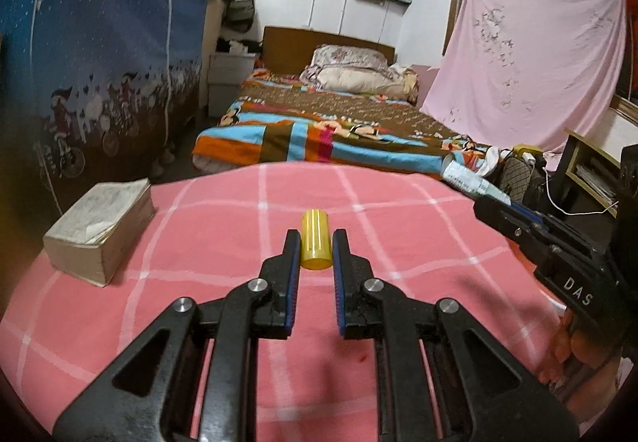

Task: Collect trash
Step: 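Carry yellow cylinder in left tool and white-green packet in right tool toward bucket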

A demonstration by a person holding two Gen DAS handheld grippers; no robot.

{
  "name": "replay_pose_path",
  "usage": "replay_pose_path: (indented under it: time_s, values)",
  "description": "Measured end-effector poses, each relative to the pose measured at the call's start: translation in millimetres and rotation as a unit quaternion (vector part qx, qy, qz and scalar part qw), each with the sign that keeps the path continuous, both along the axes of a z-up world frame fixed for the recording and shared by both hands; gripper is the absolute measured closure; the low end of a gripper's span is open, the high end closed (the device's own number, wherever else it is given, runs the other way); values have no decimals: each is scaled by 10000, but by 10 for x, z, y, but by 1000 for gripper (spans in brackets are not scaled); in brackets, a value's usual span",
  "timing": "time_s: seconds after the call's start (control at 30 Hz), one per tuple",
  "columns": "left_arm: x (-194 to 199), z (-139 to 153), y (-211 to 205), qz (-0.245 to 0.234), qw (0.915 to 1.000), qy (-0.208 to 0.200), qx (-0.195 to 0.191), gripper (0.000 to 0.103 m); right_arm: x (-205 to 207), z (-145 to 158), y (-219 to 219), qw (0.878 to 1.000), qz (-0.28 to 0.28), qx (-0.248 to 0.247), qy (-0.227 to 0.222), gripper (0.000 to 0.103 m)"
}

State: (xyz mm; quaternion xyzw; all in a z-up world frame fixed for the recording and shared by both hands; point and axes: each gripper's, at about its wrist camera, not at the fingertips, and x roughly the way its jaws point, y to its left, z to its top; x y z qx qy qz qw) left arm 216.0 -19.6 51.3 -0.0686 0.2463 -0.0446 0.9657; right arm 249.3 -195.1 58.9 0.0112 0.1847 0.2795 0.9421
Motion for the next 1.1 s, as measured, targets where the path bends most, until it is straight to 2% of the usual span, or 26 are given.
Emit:
replay_pose_path:
  time_s: [0.17,0.23,0.5,0.63,1.1]
  values:
    - [-38,116,-207,-124,9991,-397,28,103,-109,93,-283,9970,-300,632,-342,87]
    - [-63,156,-301,-188,9983,-549,49,103,-163,138,-360,9957,-372,719,-453,87]
    - [-147,309,-668,-501,9924,-1092,269,103,-434,246,-608,9899,-767,535,-1069,87]
    - [-178,368,-835,-651,9886,-1299,400,103,-479,249,-725,9865,-954,531,-1219,87]
    - [-189,418,-1257,-1081,9808,-1505,604,103,-534,214,-1238,9766,-1522,789,-1295,87]
